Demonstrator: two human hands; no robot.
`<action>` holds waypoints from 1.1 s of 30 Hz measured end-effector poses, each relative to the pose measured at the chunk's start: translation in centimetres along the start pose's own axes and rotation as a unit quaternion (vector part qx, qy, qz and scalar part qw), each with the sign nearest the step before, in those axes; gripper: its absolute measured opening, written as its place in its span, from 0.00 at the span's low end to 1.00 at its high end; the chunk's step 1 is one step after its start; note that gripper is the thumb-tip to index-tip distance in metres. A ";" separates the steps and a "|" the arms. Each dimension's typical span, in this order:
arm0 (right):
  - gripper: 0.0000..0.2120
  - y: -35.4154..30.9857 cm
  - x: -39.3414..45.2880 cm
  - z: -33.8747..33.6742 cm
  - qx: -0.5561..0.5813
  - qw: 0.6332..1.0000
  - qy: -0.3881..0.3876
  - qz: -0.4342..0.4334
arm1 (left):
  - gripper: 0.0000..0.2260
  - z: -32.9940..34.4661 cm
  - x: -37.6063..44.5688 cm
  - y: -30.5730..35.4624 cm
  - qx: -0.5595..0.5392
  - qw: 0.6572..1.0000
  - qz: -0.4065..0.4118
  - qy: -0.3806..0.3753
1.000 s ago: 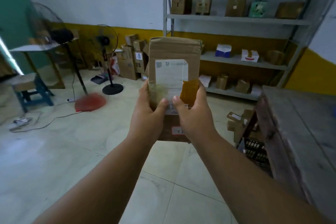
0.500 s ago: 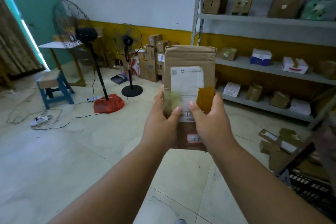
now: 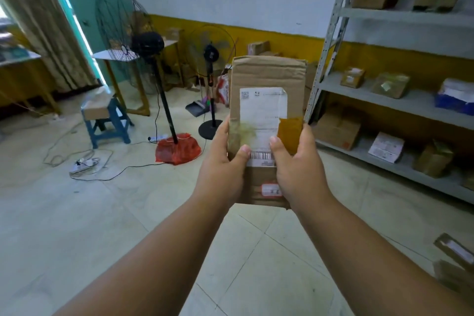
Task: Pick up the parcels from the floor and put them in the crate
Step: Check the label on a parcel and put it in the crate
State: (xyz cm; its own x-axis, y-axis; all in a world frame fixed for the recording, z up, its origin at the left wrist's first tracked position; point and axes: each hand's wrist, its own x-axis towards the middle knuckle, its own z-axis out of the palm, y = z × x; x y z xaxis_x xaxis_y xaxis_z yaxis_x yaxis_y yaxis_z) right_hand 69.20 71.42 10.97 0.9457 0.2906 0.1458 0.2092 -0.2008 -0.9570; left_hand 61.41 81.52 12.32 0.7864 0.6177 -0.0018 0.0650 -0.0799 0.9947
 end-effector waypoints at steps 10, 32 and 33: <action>0.21 5.0 21.0 8.3 -0.017 0.996 0.084 0.025 | 0.24 2.4 24.8 -3.3 0.005 0.997 0.005 -0.082; 0.23 22.7 59.2 -1.5 -0.073 0.964 0.212 0.146 | 0.14 32.6 61.0 -8.2 0.107 0.975 -0.018 -0.196; 0.23 23.2 60.8 -1.8 -0.071 0.965 0.204 0.150 | 0.14 33.4 62.3 -8.2 0.115 0.975 -0.024 -0.191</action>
State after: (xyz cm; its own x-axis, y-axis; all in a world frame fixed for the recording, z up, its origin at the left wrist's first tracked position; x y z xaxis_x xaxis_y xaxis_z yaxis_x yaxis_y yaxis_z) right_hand 132.03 82.72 -1.90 0.9820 -0.1879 -0.0181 -0.0847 -0.3534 -0.9316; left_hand 130.35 94.50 0.59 0.9474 0.2923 -0.1301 0.2092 -0.2583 0.9431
